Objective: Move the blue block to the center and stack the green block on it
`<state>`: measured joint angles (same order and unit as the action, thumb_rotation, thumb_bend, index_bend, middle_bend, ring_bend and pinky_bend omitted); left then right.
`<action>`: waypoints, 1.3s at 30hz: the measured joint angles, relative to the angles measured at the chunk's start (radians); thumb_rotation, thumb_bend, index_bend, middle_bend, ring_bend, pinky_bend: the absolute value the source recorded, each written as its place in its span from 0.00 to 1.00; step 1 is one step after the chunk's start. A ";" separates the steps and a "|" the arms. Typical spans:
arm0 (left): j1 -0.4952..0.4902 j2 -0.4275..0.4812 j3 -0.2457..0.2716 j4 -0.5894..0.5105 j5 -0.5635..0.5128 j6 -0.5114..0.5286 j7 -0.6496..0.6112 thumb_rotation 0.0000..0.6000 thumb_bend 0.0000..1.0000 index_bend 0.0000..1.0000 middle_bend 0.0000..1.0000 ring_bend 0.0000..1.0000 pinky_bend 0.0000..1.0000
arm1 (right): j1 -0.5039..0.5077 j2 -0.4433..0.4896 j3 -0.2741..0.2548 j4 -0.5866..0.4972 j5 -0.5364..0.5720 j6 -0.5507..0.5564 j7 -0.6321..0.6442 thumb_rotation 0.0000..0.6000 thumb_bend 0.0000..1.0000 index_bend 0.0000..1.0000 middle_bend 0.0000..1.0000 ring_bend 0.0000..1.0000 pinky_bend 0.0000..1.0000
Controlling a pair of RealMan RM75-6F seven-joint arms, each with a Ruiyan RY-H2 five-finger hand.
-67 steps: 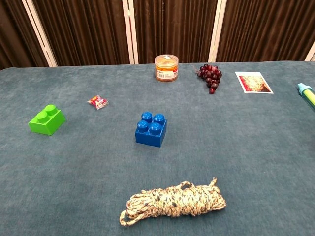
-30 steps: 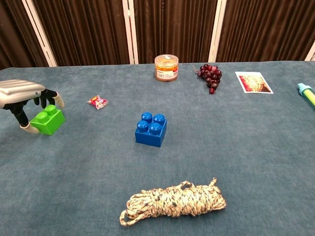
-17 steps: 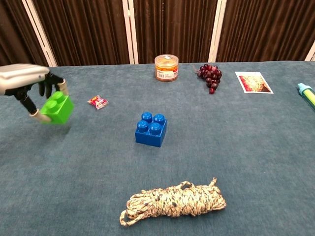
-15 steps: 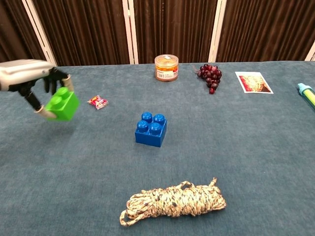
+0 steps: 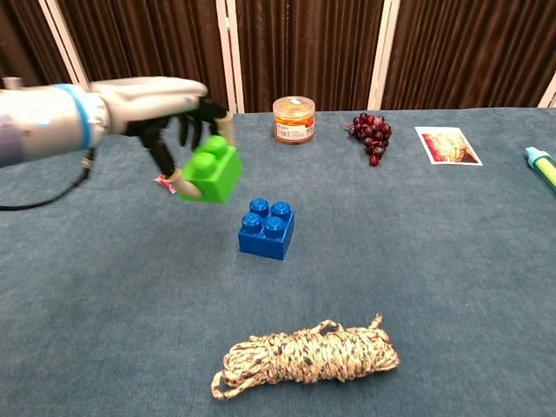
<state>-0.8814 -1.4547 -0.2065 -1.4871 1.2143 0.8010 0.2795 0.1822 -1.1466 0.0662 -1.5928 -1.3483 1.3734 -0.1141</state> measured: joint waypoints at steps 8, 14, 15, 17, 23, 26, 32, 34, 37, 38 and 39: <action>-0.132 -0.115 -0.014 -0.029 -0.287 -0.015 0.295 1.00 0.10 0.51 0.50 0.47 0.41 | -0.009 0.019 0.012 0.007 0.005 -0.006 0.041 1.00 0.00 0.00 0.00 0.00 0.00; -0.186 -0.157 -0.008 -0.025 -0.388 0.003 0.355 1.00 0.10 0.51 0.50 0.47 0.41 | -0.011 0.025 0.019 0.009 0.004 -0.009 0.050 1.00 0.00 0.00 0.00 0.00 0.00; -0.191 -0.159 -0.006 -0.024 -0.396 0.005 0.358 1.00 0.10 0.51 0.50 0.47 0.41 | -0.011 0.025 0.020 0.010 0.004 -0.010 0.051 1.00 0.00 0.00 0.00 0.00 0.00; -0.200 -0.159 0.000 -0.023 -0.408 0.010 0.362 1.00 0.10 0.51 0.50 0.47 0.41 | -0.012 0.026 0.021 0.011 0.005 -0.013 0.053 1.00 0.00 0.00 0.00 0.00 0.00; -0.212 -0.148 0.009 -0.019 -0.427 0.019 0.362 1.00 0.11 0.51 0.50 0.47 0.41 | -0.011 0.026 0.027 0.012 0.008 -0.020 0.054 1.00 0.00 0.00 0.00 0.00 0.00; -0.218 -0.150 0.015 -0.003 -0.434 0.017 0.361 1.00 0.10 0.51 0.50 0.47 0.41 | -0.012 0.026 0.029 0.012 0.009 -0.020 0.054 1.00 0.00 0.00 0.00 0.00 0.00; -0.233 -0.168 0.022 0.039 -0.452 -0.005 0.338 1.00 0.11 0.51 0.50 0.47 0.41 | -0.012 0.025 0.034 0.015 0.016 -0.027 0.053 1.00 0.00 0.00 0.00 0.00 0.00; -0.239 -0.176 0.026 0.053 -0.455 -0.014 0.331 1.00 0.11 0.51 0.50 0.47 0.41 | -0.012 0.024 0.034 0.017 0.018 -0.029 0.050 1.00 0.00 0.00 0.00 0.00 0.00; -0.246 -0.185 0.028 0.068 -0.459 -0.021 0.323 1.00 0.11 0.51 0.50 0.47 0.41 | -0.011 0.021 0.036 0.020 0.021 -0.033 0.046 1.00 0.00 0.00 0.00 0.00 0.00; -0.249 -0.188 0.029 0.072 -0.459 -0.022 0.321 1.00 0.11 0.51 0.50 0.47 0.41 | -0.010 0.020 0.036 0.021 0.022 -0.035 0.044 1.00 0.00 0.00 0.00 0.00 0.00; -0.251 -0.190 0.030 0.076 -0.460 -0.023 0.320 1.00 0.11 0.51 0.50 0.47 0.41 | -0.010 0.020 0.036 0.021 0.023 -0.036 0.044 1.00 0.00 0.00 0.00 0.00 0.00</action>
<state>-1.1322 -1.6448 -0.1767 -1.4112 0.7546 0.7782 0.5998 0.1720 -1.1267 0.1023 -1.5718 -1.3254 1.3377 -0.0705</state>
